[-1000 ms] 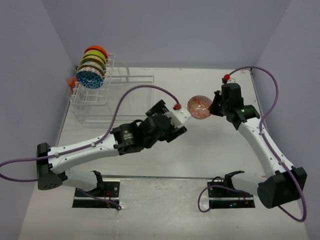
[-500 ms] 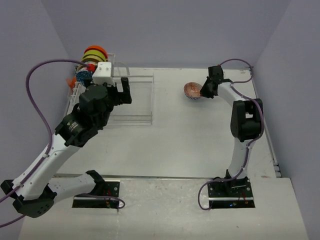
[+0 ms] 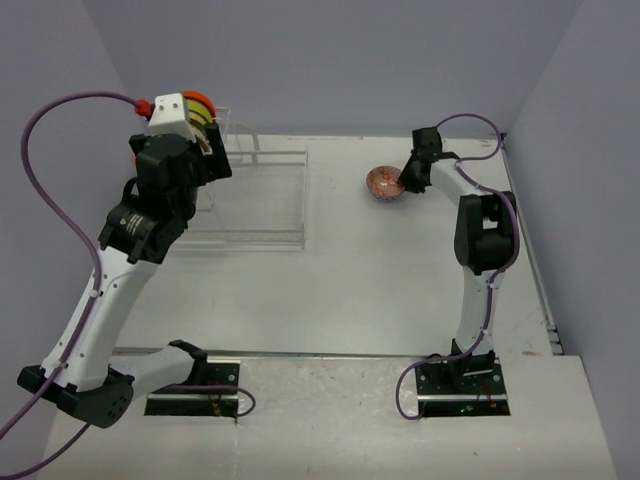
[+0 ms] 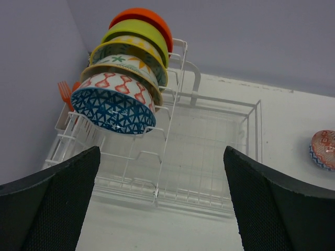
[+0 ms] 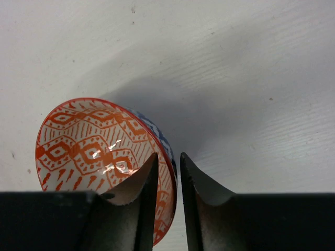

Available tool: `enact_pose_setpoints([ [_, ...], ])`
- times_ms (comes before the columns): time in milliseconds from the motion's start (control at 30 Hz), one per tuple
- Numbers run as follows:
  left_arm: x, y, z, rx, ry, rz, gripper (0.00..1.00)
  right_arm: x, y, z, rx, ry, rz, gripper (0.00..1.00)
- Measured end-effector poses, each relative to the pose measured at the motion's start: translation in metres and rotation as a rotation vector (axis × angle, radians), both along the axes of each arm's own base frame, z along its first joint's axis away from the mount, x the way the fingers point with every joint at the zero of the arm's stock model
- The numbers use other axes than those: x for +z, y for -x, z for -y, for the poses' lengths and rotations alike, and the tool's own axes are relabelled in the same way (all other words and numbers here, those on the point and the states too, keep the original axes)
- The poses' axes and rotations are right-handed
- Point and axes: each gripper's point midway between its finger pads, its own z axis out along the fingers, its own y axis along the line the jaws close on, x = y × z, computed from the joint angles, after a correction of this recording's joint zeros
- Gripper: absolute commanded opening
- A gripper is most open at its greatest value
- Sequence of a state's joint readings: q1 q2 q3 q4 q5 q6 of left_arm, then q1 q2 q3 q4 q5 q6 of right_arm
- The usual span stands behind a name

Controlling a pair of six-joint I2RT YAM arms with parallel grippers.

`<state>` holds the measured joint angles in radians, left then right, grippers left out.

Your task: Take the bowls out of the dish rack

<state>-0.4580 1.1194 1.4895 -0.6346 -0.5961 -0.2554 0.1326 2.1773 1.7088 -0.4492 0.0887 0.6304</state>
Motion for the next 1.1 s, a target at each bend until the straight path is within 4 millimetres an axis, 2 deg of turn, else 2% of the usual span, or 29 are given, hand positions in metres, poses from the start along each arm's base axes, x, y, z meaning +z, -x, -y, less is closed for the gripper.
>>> enact_pose_setpoints([
  [67, 0.002, -0.006, -0.007, 0.009, 0.020, 0.000, 1.00, 0.001, -0.001, 0.000, 0.003, 0.001, 0.005, 0.31],
  [133, 0.002, -0.011, -0.010, 0.005, 0.046, -0.002, 1.00, 0.000, -0.001, 0.000, 0.006, 0.002, 0.009, 0.43],
  [200, 0.000, -0.016, -0.015, 0.009, 0.075, -0.008, 1.00, -0.004, 0.002, 0.000, 0.008, 0.004, 0.003, 0.60],
  [233, -0.001, -0.018, -0.017, 0.016, 0.091, -0.011, 1.00, -0.005, 0.005, 0.001, 0.010, 0.006, -0.004, 0.63],
  [267, -0.003, -0.020, -0.019, 0.025, 0.108, -0.012, 1.00, -0.007, 0.009, 0.001, 0.016, 0.010, -0.008, 0.71],
  [367, -0.003, -0.021, -0.017, 0.034, 0.162, -0.008, 1.00, -0.001, 0.028, 0.003, 0.029, 0.012, -0.018, 0.82],
  [400, -0.002, -0.021, -0.016, 0.036, 0.183, -0.003, 1.00, 0.008, 0.034, 0.003, 0.033, 0.011, -0.007, 0.97],
  [467, 0.002, -0.019, -0.014, 0.043, 0.239, 0.019, 1.00, 0.032, 0.045, 0.003, 0.046, 0.003, 0.032, 0.99],
  [533, 0.007, -0.014, -0.013, 0.046, 0.301, 0.053, 1.00, 0.070, 0.056, 0.002, 0.063, -0.015, 0.108, 0.99],
  [633, 0.017, -0.004, -0.012, 0.060, 0.429, 0.118, 1.00, 0.145, 0.081, -0.013, 0.136, -0.110, 0.313, 0.99],
  [733, 0.028, -0.004, -0.015, 0.078, 0.547, 0.166, 1.00, 0.200, 0.126, -0.024, 0.207, -0.190, 0.480, 0.99],
  [767, 0.030, -0.007, -0.016, 0.086, 0.584, 0.174, 1.00, 0.211, 0.141, -0.029, 0.235, -0.217, 0.526, 0.99],
  [900, 0.020, -0.029, -0.033, 0.140, 0.710, 0.153, 1.00, 0.225, 0.195, -0.043, 0.328, -0.308, 0.612, 0.99],
  [1033, -0.016, -0.044, -0.046, 0.166, 0.833, 0.090, 0.98, 0.212, 0.241, -0.052, 0.402, -0.373, 0.620, 0.99],
  [1100, -0.030, -0.047, -0.053, 0.170, 0.898, 0.064, 0.96, 0.212, 0.256, -0.055, 0.433, -0.391, 0.631, 0.99],
])
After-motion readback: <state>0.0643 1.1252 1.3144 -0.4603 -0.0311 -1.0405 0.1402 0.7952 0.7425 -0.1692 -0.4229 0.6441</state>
